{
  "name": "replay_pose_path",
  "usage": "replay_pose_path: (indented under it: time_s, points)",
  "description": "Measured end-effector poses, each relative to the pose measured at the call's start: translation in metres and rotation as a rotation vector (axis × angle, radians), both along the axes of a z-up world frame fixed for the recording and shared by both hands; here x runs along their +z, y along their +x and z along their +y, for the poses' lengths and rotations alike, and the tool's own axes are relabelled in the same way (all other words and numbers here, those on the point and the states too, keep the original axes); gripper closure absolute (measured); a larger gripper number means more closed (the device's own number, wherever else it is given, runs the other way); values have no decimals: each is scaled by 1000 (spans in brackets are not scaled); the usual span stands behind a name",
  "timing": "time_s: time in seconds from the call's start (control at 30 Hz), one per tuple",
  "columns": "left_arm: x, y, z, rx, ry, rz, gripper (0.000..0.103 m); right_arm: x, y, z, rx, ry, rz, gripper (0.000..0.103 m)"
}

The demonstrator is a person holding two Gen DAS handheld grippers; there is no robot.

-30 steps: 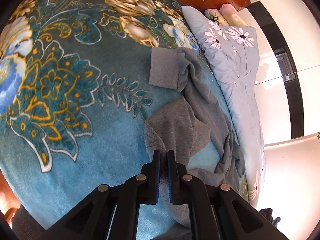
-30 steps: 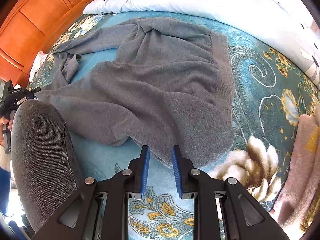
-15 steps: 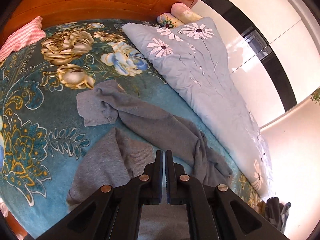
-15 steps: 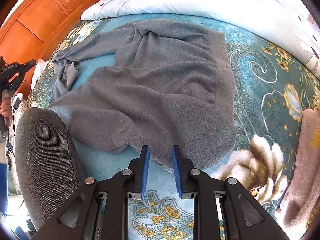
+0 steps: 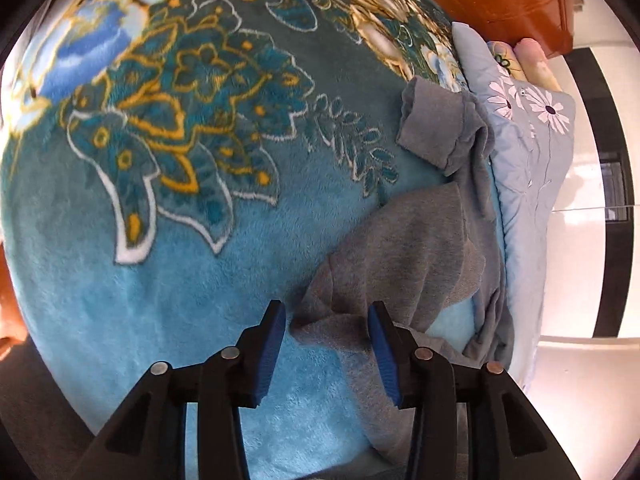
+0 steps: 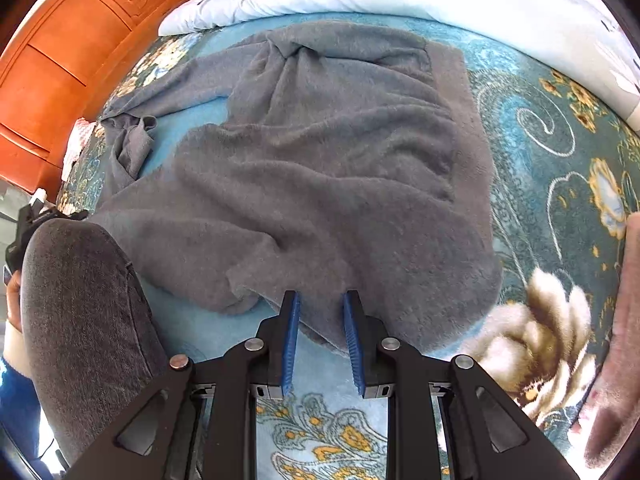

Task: Fold clothes
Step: 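Release the hem with the right gripper while the left gripper grasps the sleeve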

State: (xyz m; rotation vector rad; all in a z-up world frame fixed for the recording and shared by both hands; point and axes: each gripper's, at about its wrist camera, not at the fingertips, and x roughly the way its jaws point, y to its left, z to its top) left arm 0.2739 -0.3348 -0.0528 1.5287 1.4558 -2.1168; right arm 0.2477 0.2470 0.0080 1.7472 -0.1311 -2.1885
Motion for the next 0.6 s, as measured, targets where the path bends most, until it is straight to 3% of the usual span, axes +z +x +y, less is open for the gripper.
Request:
replay_pose_path:
  time_s: [0.03,0.07,0.23,0.3,0.43,0.5,0.6]
  points:
    - [3,0,2,8,-9,8,69,2,0,-1,3,-5,7,80]
    - [6,1,3,16,-24,16,88,3,0,-1,3,-7,11,80]
    - [55,-17,27,3,-54,169,93,0,3,7,-23,-5,-1,80]
    - [88,-41,53,-87,-68,278,93,-2,5,11,-36,-5,-11,80]
    - [144,-100,136,-378,-91,404,92,-3,5,17,-58,-10,-19,80]
    - [150,-131,180,-530,-77,393,89,-2,4,18,-69,-18,-16,80]
    - [129,-149,212,-623,-43,306,86,-1,3,16,-81,-34,-18,80]
